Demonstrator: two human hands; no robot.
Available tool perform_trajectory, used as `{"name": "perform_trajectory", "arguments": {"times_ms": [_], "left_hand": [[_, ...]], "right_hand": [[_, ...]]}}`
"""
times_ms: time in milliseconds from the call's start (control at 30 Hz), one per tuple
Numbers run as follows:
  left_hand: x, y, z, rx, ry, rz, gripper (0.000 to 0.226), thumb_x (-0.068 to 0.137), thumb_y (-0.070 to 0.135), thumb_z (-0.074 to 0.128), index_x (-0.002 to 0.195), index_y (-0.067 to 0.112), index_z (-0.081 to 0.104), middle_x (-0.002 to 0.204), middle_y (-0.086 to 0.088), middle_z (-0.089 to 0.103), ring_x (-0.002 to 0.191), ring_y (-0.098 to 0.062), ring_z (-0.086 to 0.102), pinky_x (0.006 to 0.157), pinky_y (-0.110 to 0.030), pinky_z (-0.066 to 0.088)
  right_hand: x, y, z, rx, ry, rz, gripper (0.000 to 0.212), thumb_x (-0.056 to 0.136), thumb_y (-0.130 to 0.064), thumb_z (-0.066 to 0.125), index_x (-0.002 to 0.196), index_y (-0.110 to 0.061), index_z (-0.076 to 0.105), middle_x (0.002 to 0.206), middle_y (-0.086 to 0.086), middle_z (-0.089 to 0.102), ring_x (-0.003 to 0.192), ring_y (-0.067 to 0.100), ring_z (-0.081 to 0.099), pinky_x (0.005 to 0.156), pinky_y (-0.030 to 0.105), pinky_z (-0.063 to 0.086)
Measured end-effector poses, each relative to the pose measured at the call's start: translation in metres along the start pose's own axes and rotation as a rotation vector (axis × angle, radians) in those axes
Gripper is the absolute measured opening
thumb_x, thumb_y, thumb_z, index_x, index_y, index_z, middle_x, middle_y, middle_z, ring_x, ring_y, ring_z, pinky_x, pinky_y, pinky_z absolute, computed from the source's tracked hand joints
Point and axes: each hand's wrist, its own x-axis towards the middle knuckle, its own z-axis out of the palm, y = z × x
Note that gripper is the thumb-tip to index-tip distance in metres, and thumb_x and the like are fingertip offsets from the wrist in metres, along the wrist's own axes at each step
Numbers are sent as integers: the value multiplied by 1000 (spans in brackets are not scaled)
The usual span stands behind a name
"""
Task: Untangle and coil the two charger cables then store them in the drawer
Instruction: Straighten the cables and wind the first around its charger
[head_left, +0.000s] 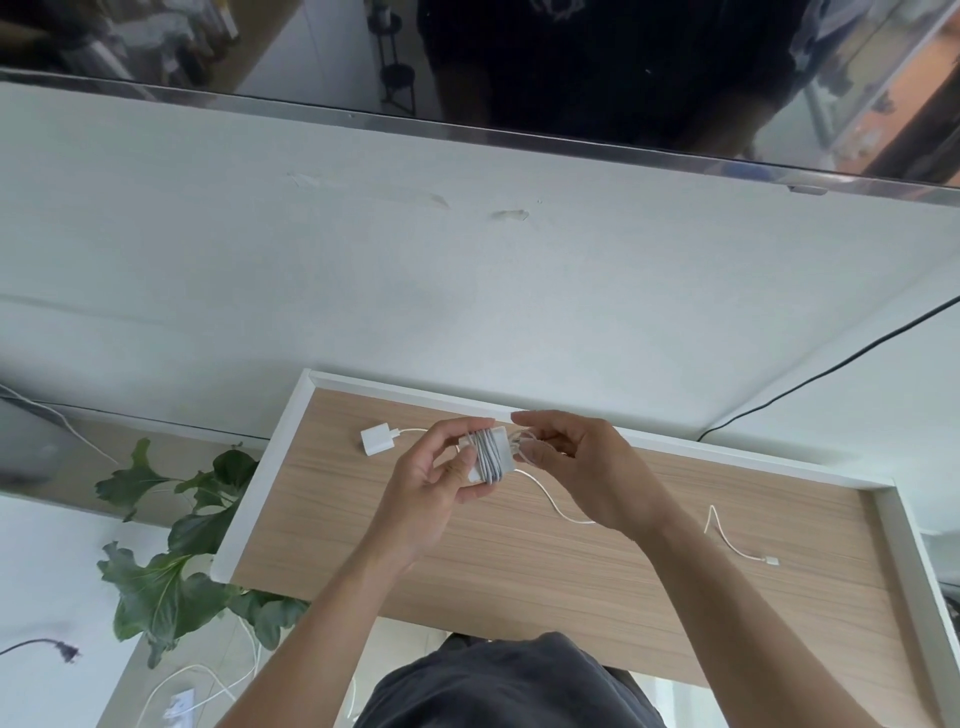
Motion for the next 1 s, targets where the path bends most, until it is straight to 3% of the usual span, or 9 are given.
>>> {"name": "perform_trajectory", "arguments": {"times_ms": [67, 167, 233, 400, 500, 600, 767, 900, 1000], "left_hand": [[0, 0, -1, -4, -1, 8, 28, 113, 7, 57, 135, 16, 73, 137, -5, 71, 124, -27, 74, 98, -49, 66], [1, 1, -2, -15, -2, 13, 28, 113, 6, 57, 134, 15, 73, 137, -9, 69, 124, -27, 74, 97, -48, 66], [2, 0, -1, -10, -11, 19, 28, 113, 7, 57, 134, 16, 73, 138, -10, 68, 122, -24, 74, 98, -49, 66], [6, 1, 4, 0, -13, 31, 27, 113, 8, 58, 134, 16, 73, 137, -11, 67, 116, -19, 75, 97, -46, 67], [8, 1, 6, 13, -14, 14, 28, 113, 8, 58, 133, 20, 74, 135, -5, 70, 118, -23, 76, 96, -44, 67], [6, -1, 6, 30, -26, -15, 29, 113, 7, 58, 133, 21, 75, 133, -4, 71, 116, -22, 78, 96, -43, 67], [5, -4, 1, 105, -91, -59, 32, 113, 8, 57, 130, 28, 77, 135, -9, 64, 113, -22, 79, 95, -44, 68], [7, -3, 1, 176, -127, -76, 34, 113, 8, 58, 125, 32, 78, 139, 0, 66, 113, -21, 80, 95, -43, 68], [9, 0, 0, 228, -144, -73, 33, 113, 8, 58, 125, 32, 78, 137, 6, 67, 110, -19, 80, 92, -38, 68]], "right_hand": [[0, 0, 1, 52, -10, 7, 27, 109, -31, 72, 135, -38, 76, 106, -14, 81, 104, 6, 76, 106, 37, 59], [-2, 0, 6, 3, 19, -4, 19, 110, -36, 69, 123, -45, 79, 105, -14, 81, 102, 4, 72, 90, 18, 54], [-3, 0, 10, -13, 94, -22, 16, 110, -34, 68, 114, -43, 81, 104, -18, 80, 102, 3, 71, 84, 12, 51], [0, 5, 21, -16, 196, -39, 16, 112, -30, 64, 109, -38, 77, 109, -24, 76, 106, 5, 67, 85, 20, 48], [1, 10, 25, -62, 270, -63, 15, 114, -33, 61, 114, -41, 74, 122, -20, 64, 117, 6, 61, 88, 12, 45], [0, 6, 20, 66, 261, -24, 12, 115, -31, 60, 115, -35, 71, 115, -20, 75, 105, -3, 69, 81, 10, 46], [-2, 3, 16, 88, 239, -60, 10, 113, -30, 63, 113, -33, 73, 113, -18, 81, 109, -2, 72, 82, 6, 48], [-3, -1, 17, 117, 229, -63, 8, 111, -32, 67, 113, -32, 75, 112, -19, 82, 110, -1, 73, 92, 19, 54], [-2, -6, 19, 124, 231, -63, 8, 111, -32, 68, 112, -32, 76, 111, -20, 82, 109, -1, 74, 92, 21, 54]]}}
